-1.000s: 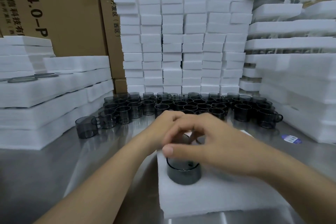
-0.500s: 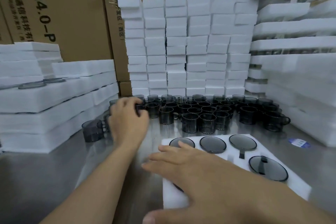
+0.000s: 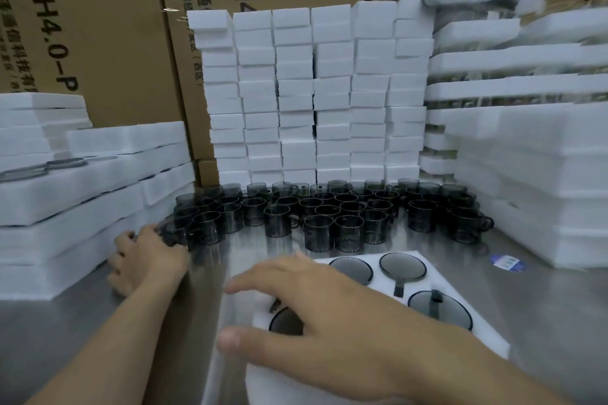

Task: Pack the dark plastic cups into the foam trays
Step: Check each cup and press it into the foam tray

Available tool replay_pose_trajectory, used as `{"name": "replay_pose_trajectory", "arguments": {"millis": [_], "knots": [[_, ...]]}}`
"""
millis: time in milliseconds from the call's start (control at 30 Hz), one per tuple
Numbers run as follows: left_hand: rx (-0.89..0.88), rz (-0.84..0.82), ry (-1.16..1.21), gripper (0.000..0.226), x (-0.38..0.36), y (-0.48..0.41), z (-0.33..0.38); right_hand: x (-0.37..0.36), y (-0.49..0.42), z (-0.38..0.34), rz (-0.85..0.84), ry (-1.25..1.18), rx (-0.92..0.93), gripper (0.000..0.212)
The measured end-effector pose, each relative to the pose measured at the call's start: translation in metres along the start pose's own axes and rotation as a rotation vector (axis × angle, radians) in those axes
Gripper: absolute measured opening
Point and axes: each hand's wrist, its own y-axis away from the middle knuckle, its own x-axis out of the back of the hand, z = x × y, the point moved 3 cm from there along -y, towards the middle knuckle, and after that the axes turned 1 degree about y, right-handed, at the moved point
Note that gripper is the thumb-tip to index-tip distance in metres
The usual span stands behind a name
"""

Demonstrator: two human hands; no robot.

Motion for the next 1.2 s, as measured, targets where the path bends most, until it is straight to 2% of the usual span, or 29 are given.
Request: {"name": "replay_pose_trajectory", "arguments": {"millis": [167,300,367,467,533,633,733,800,900,1000,1100,1200], "knots": [[0.119,0.047,0.048,0.052,0.003,-0.005,-0.006,0.009,-0.003,0.007,0.063,0.018,-0.034,0.057],[0.172,0.139,0.210,0.037,0.007,-0.007,-0.009,0.006,-0.005,0.011,0.083,0.043,-0.033,0.055],[0.093,0.221,0.340,0.033,0.013,-0.004,-0.006,0.006,-0.007,0.011,0.113,0.056,-0.011,0.052],[-0.216,0.302,0.529,0.035,0.024,0.014,0.024,0.010,-0.008,0.015,0.243,0.072,0.004,0.044],[-0.442,0.246,0.570,0.043,0.025,0.037,0.053,0.018,-0.009,0.020,0.380,0.075,-0.001,0.041],[-0.756,0.047,0.613,0.049,0.018,0.087,0.088,0.031,-0.010,0.032,0.593,0.031,-0.040,0.041],[-0.921,-0.146,0.761,0.049,0.017,0.135,0.109,0.040,-0.009,0.044,0.722,-0.030,-0.109,0.042],[-0.968,-0.158,0.845,0.048,0.023,0.153,0.120,0.042,-0.010,0.047,0.738,-0.090,-0.131,0.046],[-0.910,-0.191,0.970,0.049,0.031,0.164,0.127,0.042,-0.012,0.045,0.730,-0.165,-0.104,0.043],[-0.901,-0.232,0.966,0.055,0.033,0.170,0.128,0.046,-0.012,0.041,0.752,-0.262,-0.054,0.036],[-0.924,-0.268,0.979,0.063,0.033,0.175,0.128,0.049,-0.010,0.042,0.807,-0.418,-0.050,0.042],[-0.957,-0.237,0.920,0.074,0.034,0.176,0.126,0.051,-0.010,0.044,0.868,-0.566,-0.081,0.039]]}}
